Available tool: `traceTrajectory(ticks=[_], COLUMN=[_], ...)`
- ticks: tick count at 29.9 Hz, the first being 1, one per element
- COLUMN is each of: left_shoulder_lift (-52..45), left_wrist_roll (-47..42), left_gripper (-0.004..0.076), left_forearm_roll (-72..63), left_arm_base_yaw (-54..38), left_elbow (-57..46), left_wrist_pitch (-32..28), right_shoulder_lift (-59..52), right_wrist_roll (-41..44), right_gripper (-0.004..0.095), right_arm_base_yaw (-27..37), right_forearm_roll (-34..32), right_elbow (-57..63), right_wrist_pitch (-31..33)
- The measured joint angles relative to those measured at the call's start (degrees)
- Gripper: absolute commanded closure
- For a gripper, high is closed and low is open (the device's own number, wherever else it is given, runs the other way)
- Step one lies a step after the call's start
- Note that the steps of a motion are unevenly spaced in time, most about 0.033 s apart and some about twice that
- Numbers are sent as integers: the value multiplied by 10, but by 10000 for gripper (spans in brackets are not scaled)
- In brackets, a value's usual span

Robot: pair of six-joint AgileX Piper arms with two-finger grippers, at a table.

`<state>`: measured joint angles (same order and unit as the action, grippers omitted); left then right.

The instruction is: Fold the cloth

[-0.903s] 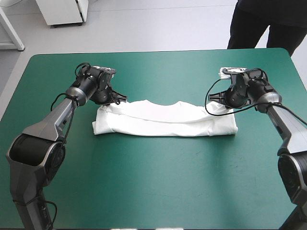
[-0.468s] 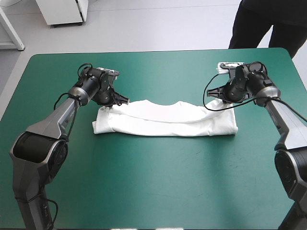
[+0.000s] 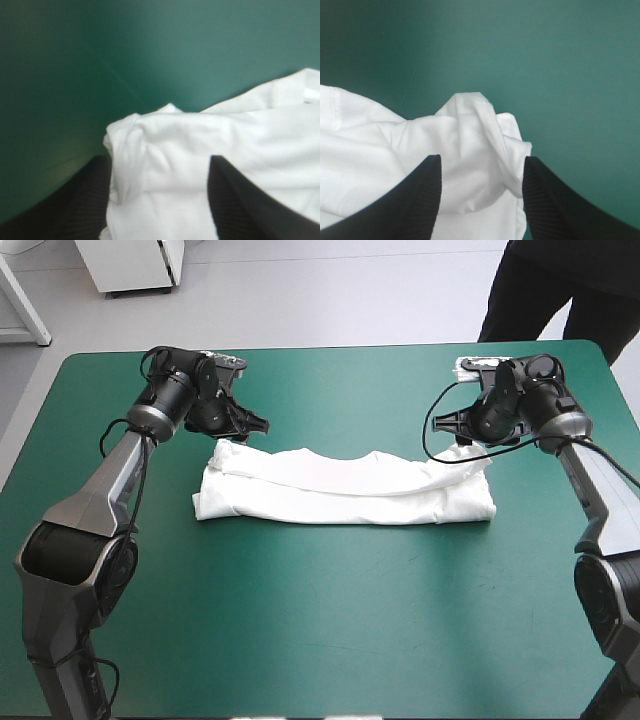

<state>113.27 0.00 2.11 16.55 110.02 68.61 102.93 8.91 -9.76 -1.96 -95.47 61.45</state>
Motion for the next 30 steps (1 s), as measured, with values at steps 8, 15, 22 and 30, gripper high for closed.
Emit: traceTrajectory(ticks=[8, 15, 22, 30], left_shoulder_lift=[-1, 1, 32, 97], left_wrist_roll=[119, 127, 127, 127], left_gripper=[746, 746, 746, 746], left_forearm_roll=[-118, -111, -114, -121], left_arm_base_yaw=[65, 154, 174, 177], left_elbow=[18, 18, 18, 18], left_wrist_pitch=[21, 11, 8, -20], right_shoulder_lift=[-13, -19, -31, -35], right_wrist_roll=[0, 0, 0, 0], right_gripper=[526, 536, 536, 557], right_arm_base_yaw=[0, 0, 0, 0], right_forearm_roll=[-1, -1, -1, -1], right_elbow=[0, 0, 0, 0], right_wrist_pitch=[17, 26, 31, 33])
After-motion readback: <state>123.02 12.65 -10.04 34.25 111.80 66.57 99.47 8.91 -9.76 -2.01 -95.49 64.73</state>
